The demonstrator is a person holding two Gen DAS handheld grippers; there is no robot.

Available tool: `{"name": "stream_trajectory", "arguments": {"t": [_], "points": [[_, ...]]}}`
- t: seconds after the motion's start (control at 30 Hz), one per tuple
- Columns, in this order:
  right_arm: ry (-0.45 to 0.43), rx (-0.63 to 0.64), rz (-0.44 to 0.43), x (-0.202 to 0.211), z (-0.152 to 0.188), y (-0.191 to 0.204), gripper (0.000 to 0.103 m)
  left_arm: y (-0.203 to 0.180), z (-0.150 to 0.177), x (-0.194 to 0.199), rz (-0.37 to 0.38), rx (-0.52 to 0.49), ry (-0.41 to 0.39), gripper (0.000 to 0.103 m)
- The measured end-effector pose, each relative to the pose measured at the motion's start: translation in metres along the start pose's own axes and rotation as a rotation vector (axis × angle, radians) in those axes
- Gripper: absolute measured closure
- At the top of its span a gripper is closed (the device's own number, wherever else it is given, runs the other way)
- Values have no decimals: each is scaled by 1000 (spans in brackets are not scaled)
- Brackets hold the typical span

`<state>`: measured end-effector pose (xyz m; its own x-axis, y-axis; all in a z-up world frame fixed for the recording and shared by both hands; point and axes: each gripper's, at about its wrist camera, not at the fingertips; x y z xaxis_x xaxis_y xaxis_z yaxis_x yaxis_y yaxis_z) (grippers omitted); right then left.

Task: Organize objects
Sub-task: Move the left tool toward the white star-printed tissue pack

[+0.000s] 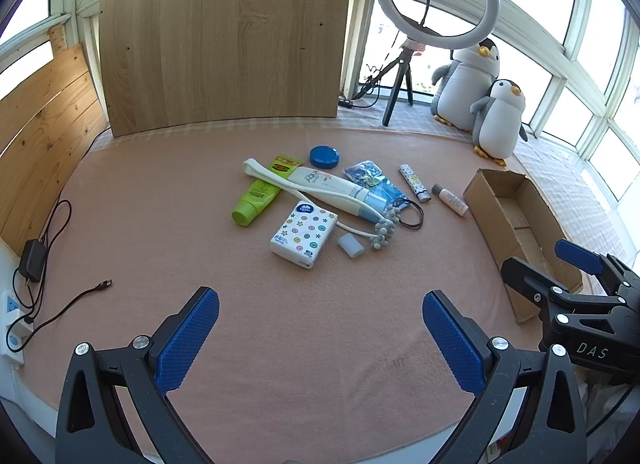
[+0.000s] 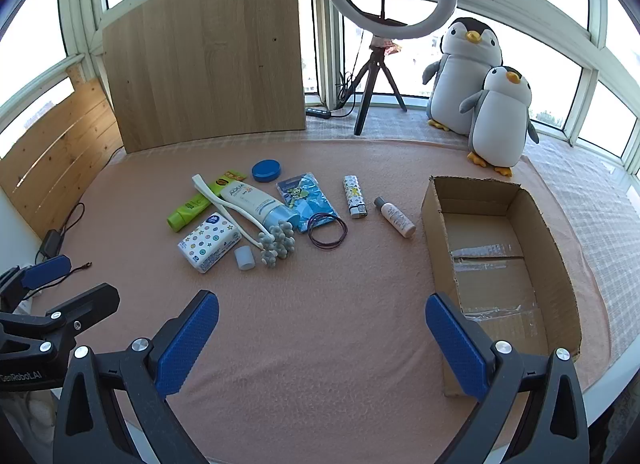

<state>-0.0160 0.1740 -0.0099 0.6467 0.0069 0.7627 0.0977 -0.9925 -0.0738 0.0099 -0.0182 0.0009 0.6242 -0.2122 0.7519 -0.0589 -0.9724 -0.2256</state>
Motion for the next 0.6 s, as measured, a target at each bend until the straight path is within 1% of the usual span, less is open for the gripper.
{"name": "stream_trajectory", "arguments": {"t": [0.6], "points": [[6, -2, -1, -2, 0, 0, 1, -2, -3, -1, 1, -3, -2, 0]]}}
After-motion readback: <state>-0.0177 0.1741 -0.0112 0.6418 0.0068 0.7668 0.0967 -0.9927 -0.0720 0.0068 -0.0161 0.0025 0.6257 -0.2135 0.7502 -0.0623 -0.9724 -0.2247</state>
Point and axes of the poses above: each gripper's, at about its wrist camera, not at the fingertips, and x roughly against the way its jaws point, y to its left, z to its underside, and after that the axes turned 9 degrees about z, right-handed
